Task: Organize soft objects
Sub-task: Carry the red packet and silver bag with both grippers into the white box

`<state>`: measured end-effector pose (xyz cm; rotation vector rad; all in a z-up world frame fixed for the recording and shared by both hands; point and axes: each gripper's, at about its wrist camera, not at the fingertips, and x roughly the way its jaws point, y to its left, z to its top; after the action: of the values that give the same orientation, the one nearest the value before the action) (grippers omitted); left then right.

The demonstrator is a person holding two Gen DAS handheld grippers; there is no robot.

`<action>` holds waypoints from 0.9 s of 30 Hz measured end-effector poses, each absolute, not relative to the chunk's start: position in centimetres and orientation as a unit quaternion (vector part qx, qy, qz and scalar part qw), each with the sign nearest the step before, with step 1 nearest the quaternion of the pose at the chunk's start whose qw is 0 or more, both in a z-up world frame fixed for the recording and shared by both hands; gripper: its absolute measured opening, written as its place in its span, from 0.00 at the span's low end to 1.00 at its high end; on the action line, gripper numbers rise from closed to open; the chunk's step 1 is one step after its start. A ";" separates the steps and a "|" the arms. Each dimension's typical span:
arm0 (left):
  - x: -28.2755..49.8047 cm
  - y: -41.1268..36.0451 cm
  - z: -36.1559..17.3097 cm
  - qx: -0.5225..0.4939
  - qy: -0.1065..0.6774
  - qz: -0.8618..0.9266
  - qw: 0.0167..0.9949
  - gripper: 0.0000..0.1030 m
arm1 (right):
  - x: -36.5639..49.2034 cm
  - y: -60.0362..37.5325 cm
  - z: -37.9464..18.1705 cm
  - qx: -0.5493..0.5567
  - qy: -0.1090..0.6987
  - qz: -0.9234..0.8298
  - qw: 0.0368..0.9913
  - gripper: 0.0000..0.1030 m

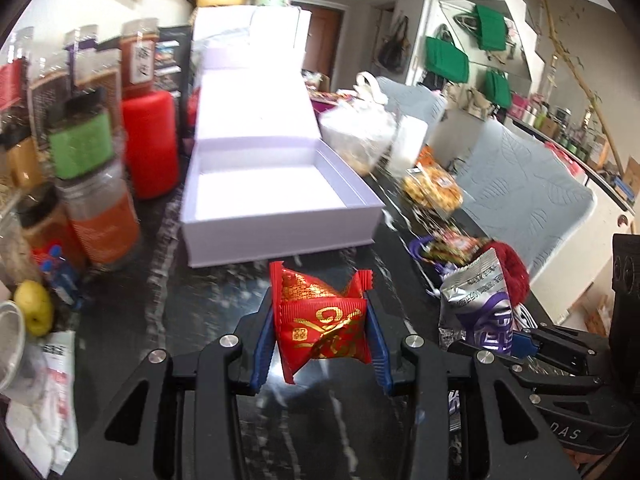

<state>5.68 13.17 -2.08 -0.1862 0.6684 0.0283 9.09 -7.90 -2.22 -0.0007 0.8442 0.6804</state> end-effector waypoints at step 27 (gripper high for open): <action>9.3 17.0 6.4 -0.043 0.231 0.036 0.971 0.39 | 13.0 -1.3 7.4 -0.044 0.290 0.379 0.878 0.32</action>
<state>9.28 17.04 6.42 -0.0866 0.4654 0.0718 13.05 -1.34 7.45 -0.0916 0.6057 0.7895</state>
